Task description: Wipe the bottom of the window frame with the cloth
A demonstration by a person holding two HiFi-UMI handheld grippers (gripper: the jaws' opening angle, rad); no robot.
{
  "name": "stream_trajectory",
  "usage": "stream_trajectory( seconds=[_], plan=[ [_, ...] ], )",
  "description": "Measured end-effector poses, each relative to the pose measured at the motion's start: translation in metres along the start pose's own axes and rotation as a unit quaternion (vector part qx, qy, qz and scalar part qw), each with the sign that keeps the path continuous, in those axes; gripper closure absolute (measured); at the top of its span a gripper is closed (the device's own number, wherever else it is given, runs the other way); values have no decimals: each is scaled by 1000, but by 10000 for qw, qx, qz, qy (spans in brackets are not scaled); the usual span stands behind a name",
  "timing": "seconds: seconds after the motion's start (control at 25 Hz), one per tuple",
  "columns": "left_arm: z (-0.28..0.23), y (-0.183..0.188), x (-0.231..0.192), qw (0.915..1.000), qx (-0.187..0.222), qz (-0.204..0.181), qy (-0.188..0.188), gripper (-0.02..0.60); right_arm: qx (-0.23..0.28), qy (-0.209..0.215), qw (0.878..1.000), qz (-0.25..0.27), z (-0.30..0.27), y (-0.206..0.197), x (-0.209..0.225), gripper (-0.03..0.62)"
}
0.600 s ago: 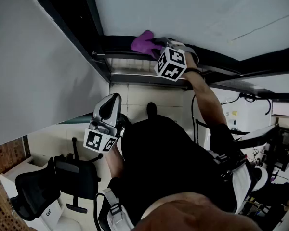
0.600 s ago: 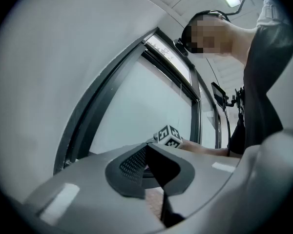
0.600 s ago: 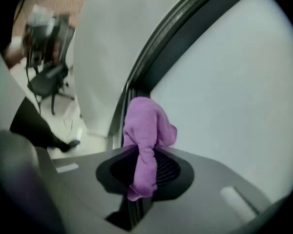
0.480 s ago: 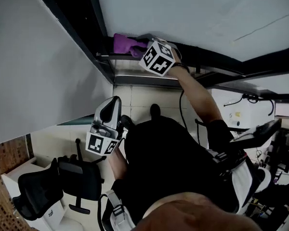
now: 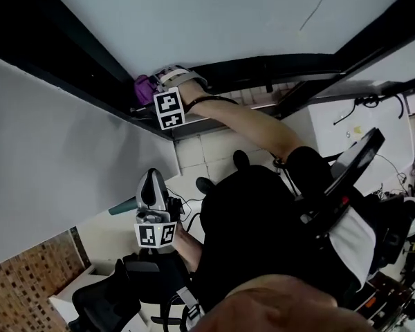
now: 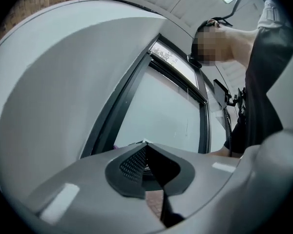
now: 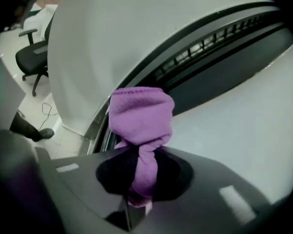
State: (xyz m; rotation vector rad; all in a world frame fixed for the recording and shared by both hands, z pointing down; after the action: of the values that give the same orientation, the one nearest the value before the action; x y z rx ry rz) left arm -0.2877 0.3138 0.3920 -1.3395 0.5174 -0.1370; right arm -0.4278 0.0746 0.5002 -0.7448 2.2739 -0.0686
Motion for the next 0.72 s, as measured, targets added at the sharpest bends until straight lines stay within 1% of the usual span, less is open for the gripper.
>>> stream_trajectory(
  seconds=[0.08, 0.16, 0.28, 0.36, 0.48, 0.56, 0.6, 0.68, 0.72],
  plan=[
    [-10, -1, 10, 9998, -16, -27, -179, 578, -353, -24, 9992, 167, 11, -30, -4, 536],
    [-20, -4, 20, 9993, -69, -32, -377, 579, -710, -19, 9973, 204, 25, -66, -9, 536],
    [-34, -10, 33, 9978, -179, -19, -632, 579, -1308, 7, 9910, 291, 49, -121, -14, 536],
    [-43, -15, 43, 9965, -272, 1, -792, 579, -1778, 64, 9832, 412, 64, -157, -18, 536],
    [-55, -21, 60, 9940, -367, 13, -1035, 578, -2533, 114, 9645, 740, 82, -201, -23, 536],
    [-60, -23, 70, 9926, -393, -3, -1147, 578, -2862, 81, 9532, 969, 89, -216, -25, 536],
    [-61, -25, 73, 9922, -399, -6, -1177, 579, -2936, 73, 9502, 1042, 91, -219, -27, 536],
    [-59, -27, 78, 9921, -400, -3, -1187, 579, -2947, 210, 9494, 1066, 92, -219, -34, 539],
    [-56, -27, 78, 9924, -390, -3, -1171, 579, -2887, 394, 9515, 990, 94, -218, -39, 539]
  ],
)
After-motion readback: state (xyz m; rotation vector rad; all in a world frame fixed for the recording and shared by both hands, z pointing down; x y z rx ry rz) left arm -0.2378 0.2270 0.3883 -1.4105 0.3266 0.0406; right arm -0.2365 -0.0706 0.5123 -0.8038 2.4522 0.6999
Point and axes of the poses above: the fingertips, and each gripper's own axes: z backward along the fingers, x to its right, y out of its top, the point moved 3 cm from there along z, backward along the fingers, and after that the axes turned 10 degrees about y, right-handed, at the moved point
